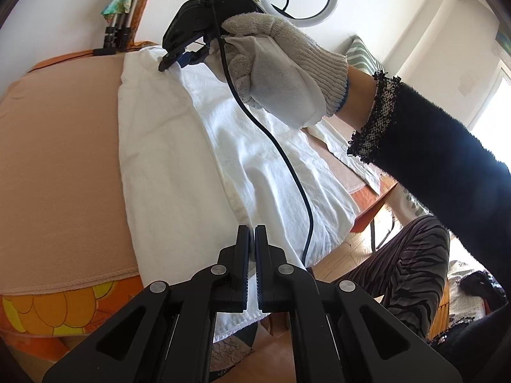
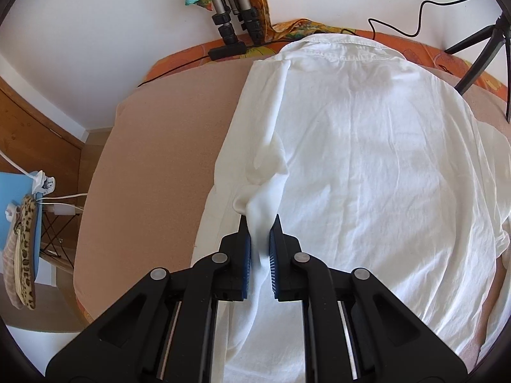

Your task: Fold small clothes

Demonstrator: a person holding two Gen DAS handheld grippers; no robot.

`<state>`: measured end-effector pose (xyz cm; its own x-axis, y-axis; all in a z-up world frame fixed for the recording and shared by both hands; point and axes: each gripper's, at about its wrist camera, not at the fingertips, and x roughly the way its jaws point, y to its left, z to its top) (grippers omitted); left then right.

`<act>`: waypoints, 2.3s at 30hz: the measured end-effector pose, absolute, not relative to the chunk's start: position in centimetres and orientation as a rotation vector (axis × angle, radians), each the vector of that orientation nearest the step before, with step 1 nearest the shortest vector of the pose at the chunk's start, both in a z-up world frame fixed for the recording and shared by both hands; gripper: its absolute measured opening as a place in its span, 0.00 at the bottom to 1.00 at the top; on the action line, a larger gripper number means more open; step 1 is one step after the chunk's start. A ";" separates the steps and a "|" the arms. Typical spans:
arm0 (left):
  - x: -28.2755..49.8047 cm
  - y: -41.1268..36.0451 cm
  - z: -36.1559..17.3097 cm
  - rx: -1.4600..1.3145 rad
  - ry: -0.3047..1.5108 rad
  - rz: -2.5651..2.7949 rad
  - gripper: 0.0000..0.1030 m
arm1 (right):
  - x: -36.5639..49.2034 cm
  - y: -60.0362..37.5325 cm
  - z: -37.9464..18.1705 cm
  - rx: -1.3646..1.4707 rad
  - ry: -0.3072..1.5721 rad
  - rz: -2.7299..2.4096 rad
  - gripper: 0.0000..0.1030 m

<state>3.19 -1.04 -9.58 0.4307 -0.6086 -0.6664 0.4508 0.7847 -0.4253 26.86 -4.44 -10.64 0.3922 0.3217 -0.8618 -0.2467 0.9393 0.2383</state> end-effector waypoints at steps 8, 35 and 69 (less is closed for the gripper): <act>3.6 -2.7 -10.8 -0.170 0.978 -0.713 0.02 | 27.8 -4.7 -13.2 0.005 1.144 0.327 0.11; 3.8 -1.5 -6.0 -0.137 0.819 -0.653 0.11 | 15.1 -24.0 -0.9 0.125 0.844 0.296 0.46; 8.8 -17.2 -8.8 0.018 0.934 -0.854 0.34 | 1.7 -55.6 -16.8 0.452 1.033 -0.201 0.47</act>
<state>8.77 -17.16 -8.83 0.3007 -0.6360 -0.7107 0.6506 0.6817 -0.3348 1.73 -55.60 -16.77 0.5042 0.0492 -0.8622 0.3685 0.8906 0.2664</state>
